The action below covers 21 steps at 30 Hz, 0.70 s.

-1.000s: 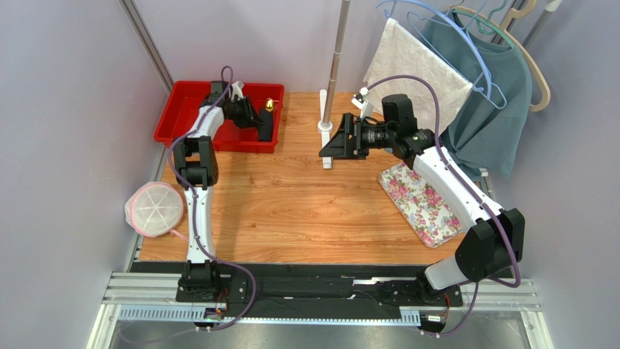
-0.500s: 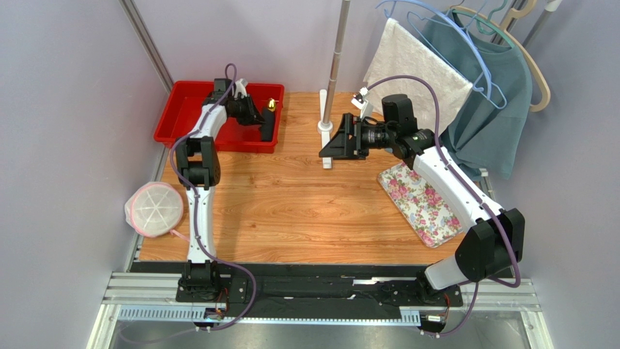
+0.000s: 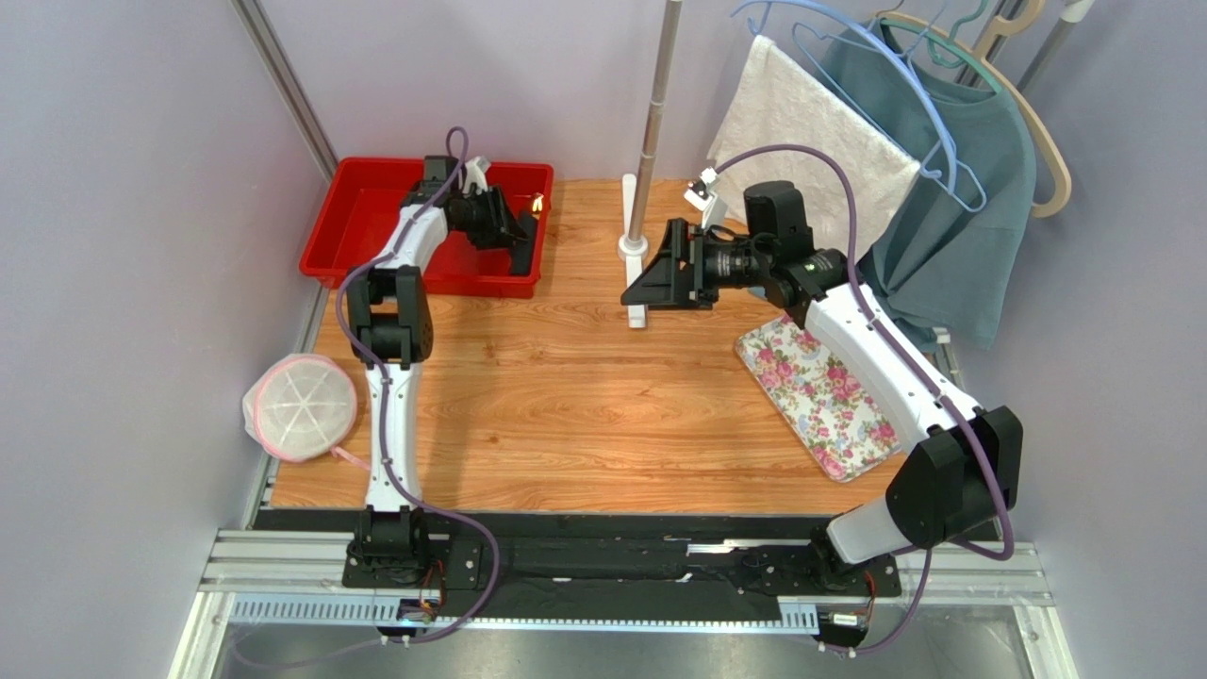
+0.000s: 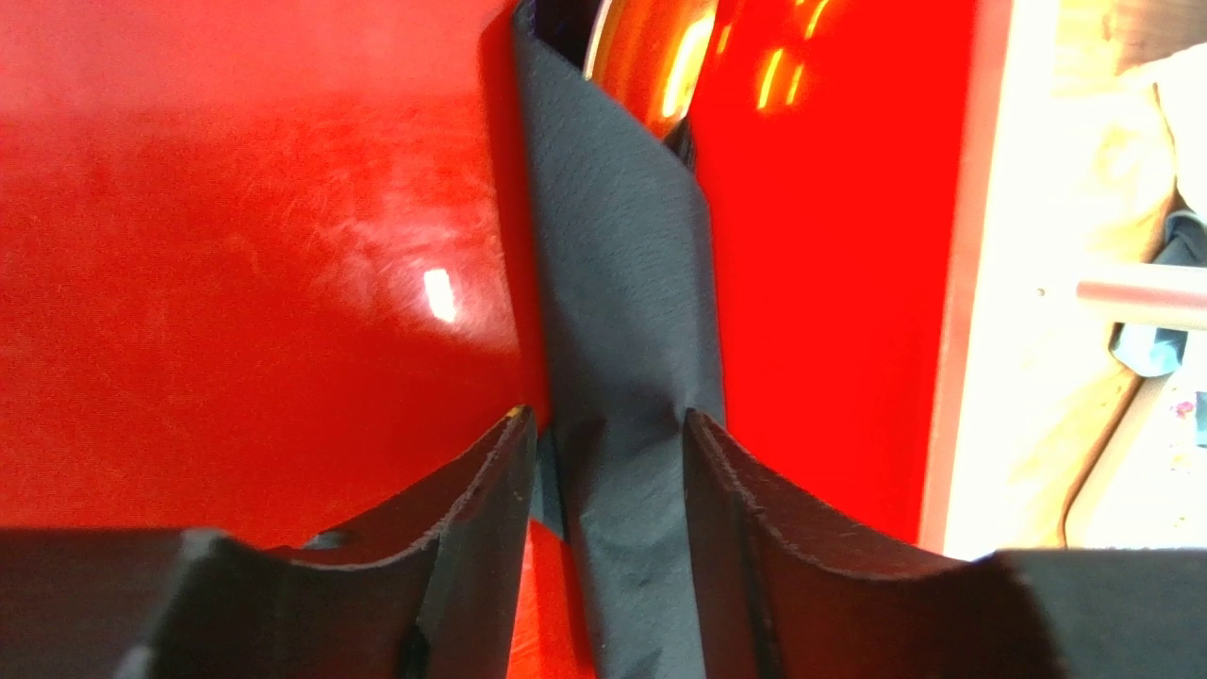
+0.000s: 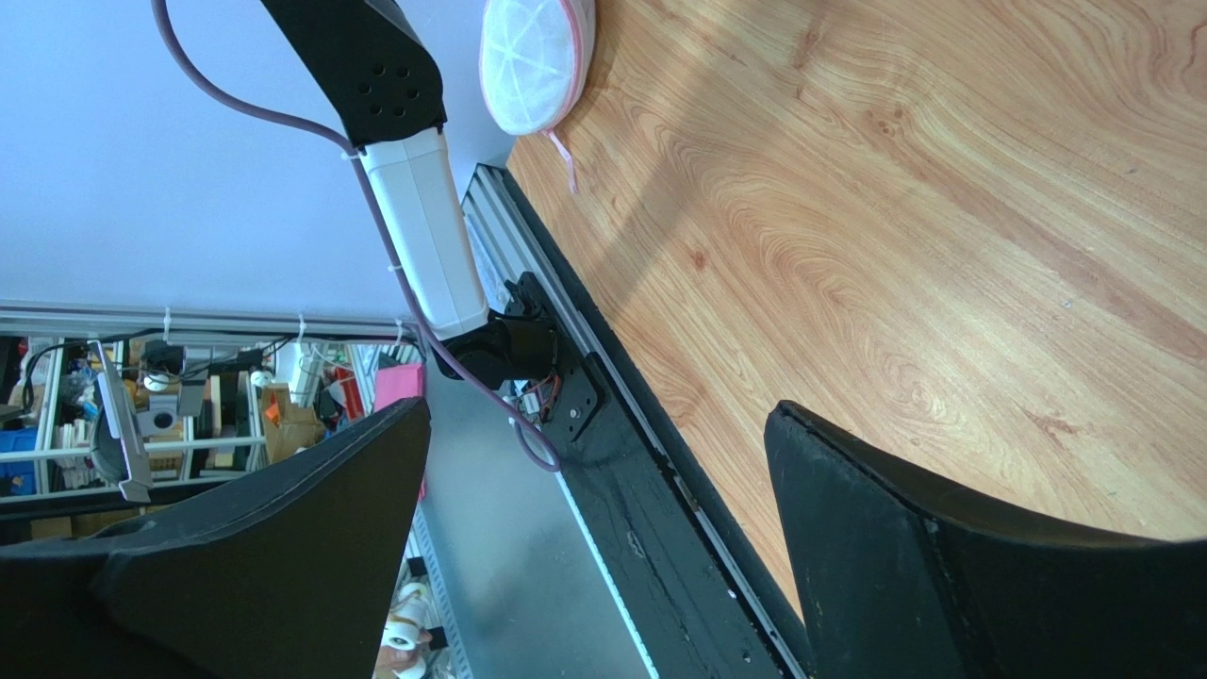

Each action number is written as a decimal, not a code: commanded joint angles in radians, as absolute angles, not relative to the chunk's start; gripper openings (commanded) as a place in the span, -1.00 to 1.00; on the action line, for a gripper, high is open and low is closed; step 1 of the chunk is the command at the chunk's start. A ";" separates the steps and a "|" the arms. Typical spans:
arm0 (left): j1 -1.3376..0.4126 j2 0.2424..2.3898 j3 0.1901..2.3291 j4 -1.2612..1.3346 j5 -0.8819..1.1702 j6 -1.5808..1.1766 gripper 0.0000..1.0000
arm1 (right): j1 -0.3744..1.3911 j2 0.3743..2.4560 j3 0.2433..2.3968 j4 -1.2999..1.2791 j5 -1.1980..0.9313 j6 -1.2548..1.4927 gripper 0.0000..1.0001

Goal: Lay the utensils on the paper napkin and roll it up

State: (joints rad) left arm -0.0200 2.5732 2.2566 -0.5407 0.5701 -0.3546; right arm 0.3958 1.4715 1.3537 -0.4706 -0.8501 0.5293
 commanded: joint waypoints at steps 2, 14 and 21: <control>-0.008 2.445 2.234 -0.523 0.532 -0.325 0.18 | 0.388 1.465 1.425 -0.480 -0.859 0.505 0.86; 0.028 2.223 2.256 -0.676 0.410 -0.151 0.87 | 0.316 1.391 1.473 -0.569 -0.822 0.442 0.92; 0.005 1.930 2.163 -0.847 0.324 -0.023 0.98 | 0.218 1.307 1.447 -0.661 -0.726 0.332 1.00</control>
State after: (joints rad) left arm 0.0231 2.1422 2.2158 -0.7258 0.3916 -0.1406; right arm 0.2577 1.3857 1.4235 -0.6121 -0.7952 0.4179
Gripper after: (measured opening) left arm 0.990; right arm 0.989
